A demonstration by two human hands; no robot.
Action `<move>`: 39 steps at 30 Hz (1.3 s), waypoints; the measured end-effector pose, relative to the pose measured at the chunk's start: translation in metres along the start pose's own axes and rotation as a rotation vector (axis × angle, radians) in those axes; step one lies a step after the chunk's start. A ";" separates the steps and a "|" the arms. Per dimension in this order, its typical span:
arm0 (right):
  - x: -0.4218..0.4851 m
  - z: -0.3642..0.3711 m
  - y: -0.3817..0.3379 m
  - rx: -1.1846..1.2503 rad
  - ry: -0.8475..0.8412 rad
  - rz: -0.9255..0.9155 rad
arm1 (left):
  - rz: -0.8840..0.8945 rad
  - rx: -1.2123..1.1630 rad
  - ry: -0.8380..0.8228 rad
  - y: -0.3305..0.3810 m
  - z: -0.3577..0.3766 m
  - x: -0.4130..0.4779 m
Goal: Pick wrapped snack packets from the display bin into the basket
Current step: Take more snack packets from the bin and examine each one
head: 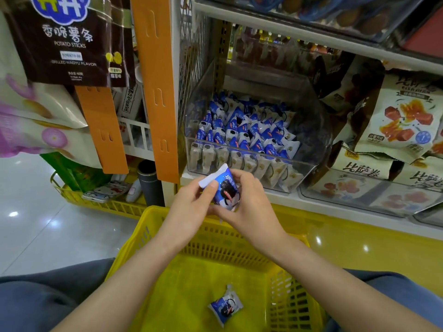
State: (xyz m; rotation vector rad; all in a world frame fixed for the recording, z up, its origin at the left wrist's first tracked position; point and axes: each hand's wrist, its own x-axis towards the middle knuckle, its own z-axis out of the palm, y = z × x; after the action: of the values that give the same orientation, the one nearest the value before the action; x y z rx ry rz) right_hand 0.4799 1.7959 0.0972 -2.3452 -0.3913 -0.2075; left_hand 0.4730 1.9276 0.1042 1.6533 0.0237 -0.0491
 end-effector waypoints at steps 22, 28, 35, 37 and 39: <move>0.094 -0.085 -0.009 0.458 0.245 0.271 | 0.608 0.727 0.127 0.038 -0.027 0.051; 0.187 -0.065 0.014 -0.007 0.327 0.262 | 0.703 1.087 0.039 0.029 -0.026 0.070; 0.217 -0.044 0.029 -0.121 0.158 0.259 | 0.788 1.014 0.142 0.026 -0.022 0.072; 0.220 -0.048 0.029 -0.132 0.128 0.241 | 0.780 1.017 0.143 0.026 -0.022 0.071; 0.222 -0.050 0.031 -0.110 0.126 0.246 | 0.778 1.025 0.147 0.027 -0.021 0.070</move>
State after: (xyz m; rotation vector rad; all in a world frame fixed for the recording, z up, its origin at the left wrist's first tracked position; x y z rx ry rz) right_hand 0.6978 1.7888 0.1705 -2.4467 -0.0294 -0.2624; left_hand 0.5445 1.9456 0.1292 2.5637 -0.6231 0.7656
